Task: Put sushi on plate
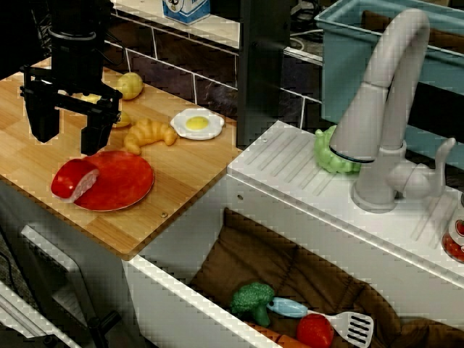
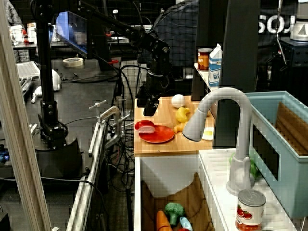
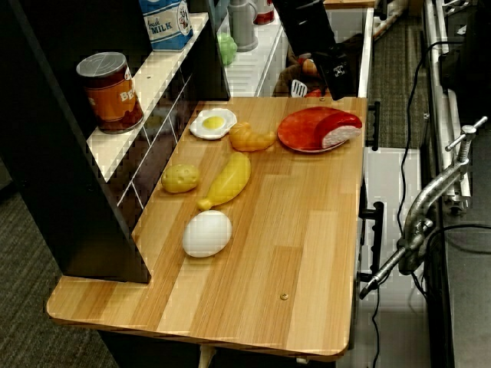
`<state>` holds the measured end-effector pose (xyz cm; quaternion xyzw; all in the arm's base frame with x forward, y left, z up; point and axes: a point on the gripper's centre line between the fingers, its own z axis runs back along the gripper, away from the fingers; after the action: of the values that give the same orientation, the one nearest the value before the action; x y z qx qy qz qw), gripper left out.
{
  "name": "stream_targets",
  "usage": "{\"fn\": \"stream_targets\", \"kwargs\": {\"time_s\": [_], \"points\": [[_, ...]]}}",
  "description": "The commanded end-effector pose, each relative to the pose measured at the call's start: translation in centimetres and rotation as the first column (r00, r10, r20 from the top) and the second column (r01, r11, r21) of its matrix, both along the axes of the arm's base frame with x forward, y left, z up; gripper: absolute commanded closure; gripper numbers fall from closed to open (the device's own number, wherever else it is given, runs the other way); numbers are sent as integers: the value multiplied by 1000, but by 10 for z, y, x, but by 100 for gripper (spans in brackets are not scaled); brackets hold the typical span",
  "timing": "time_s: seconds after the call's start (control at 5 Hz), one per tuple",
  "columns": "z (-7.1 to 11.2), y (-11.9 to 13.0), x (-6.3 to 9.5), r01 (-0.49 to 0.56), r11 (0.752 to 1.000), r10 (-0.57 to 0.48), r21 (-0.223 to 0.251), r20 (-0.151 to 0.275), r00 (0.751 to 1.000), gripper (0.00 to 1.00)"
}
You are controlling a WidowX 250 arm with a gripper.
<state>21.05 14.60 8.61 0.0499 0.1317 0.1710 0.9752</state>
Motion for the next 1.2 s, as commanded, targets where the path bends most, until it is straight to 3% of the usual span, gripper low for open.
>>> {"fn": "stream_targets", "kwargs": {"time_s": [0.0, 0.4, 1.0], "points": [[0, 0, 0, 0, 1000, 0, 0, 0, 1000, 0], [-25, 6, 3, -12, 999, 11, 30, 29, 1000, 0], [-31, 12, -3, 5, 999, -7, 41, 39, 999, 0]]}}
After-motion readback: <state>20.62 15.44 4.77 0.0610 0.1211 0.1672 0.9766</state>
